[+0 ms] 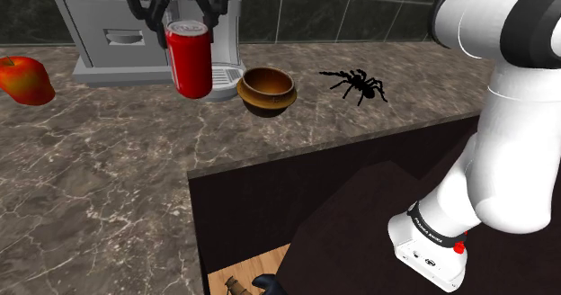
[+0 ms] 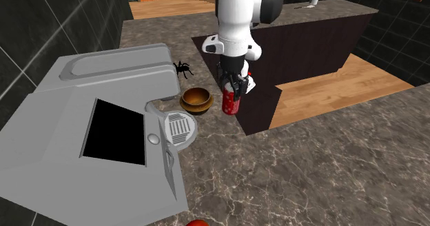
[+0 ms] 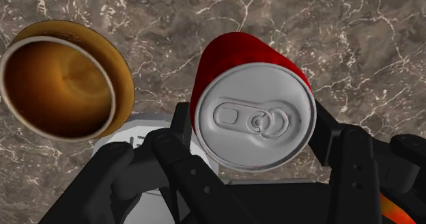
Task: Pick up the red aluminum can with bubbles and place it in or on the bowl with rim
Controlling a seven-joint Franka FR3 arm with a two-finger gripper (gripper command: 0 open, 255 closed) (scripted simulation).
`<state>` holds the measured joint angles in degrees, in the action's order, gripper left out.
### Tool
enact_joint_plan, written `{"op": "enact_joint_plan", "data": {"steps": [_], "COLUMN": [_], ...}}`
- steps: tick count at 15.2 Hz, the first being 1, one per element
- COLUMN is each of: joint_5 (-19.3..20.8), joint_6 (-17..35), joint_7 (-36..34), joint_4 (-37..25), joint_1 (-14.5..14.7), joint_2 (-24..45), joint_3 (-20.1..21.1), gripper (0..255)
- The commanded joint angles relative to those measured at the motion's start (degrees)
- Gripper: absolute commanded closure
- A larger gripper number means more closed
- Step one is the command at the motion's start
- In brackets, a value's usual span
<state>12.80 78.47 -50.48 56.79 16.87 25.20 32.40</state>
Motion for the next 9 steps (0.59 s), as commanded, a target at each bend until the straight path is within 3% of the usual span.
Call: {"op": "enact_joint_plan", "data": {"steps": [1,4,9], "joint_5": [0.8,2.0,-2.9], "joint_6": [-2.5,-5.8,-2.2], "joint_7": [-0.1,-0.1,6.0], "joint_4": [-3.9,-9.5,2.8], "joint_1": [1.3,3.1,-6.8], "joint_2": [1.4,3.7,-5.6], "joint_3": [-0.1,-0.4,-0.5], "gripper": [255,255,255]}}
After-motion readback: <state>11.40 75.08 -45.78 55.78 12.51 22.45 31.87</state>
